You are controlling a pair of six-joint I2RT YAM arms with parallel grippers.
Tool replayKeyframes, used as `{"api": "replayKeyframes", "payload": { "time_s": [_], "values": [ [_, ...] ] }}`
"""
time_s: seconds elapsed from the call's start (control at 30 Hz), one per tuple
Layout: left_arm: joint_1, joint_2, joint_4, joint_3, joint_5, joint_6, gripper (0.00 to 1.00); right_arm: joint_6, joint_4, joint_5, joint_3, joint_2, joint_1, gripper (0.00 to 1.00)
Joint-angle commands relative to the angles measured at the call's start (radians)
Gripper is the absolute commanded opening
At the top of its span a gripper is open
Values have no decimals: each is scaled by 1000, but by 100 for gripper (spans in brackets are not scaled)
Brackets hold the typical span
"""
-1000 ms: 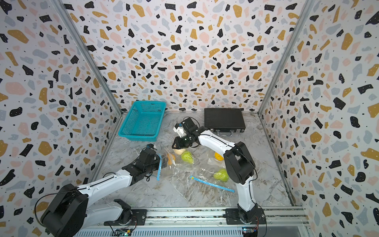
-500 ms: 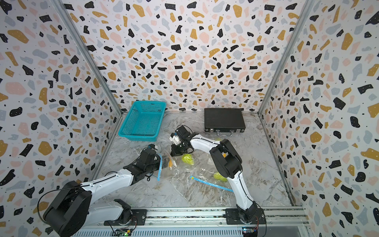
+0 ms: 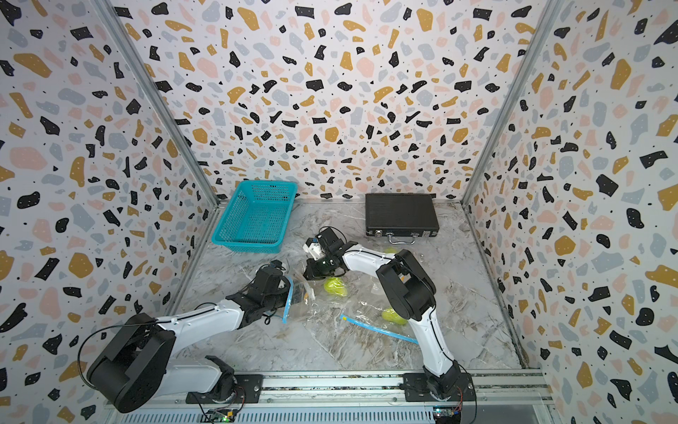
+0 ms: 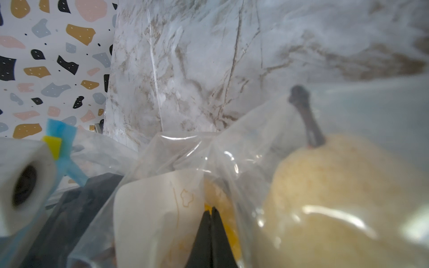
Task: Open the zip-top bag and take out the pear
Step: Pick up the pear from the zipper food storage bag.
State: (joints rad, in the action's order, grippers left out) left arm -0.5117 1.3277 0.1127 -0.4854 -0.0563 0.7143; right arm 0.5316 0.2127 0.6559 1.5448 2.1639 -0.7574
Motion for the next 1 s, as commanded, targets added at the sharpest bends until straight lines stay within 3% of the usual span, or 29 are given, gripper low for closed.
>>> {"api": "replayKeyframes", "payload": {
  "time_s": [0.0, 0.3, 0.47, 0.57, 0.97],
  "values": [
    [5, 25, -15, -27, 57, -39, 74, 26, 34, 54, -53, 13, -14, 3],
    [7, 93, -38, -88, 75, -107, 72, 18, 42, 108, -85, 8, -16, 2],
    [9, 77, -50, -91, 62, -135, 53, 14, 44, 117, -97, 1, -13, 2],
    [12, 31, -80, -92, 55, -156, 44, 11, 51, 113, -100, -9, -8, 2],
    [75, -250, -369, -121, -104, -209, 40, 21, 61, 46, -132, -22, 42, 2]
  ]
}}
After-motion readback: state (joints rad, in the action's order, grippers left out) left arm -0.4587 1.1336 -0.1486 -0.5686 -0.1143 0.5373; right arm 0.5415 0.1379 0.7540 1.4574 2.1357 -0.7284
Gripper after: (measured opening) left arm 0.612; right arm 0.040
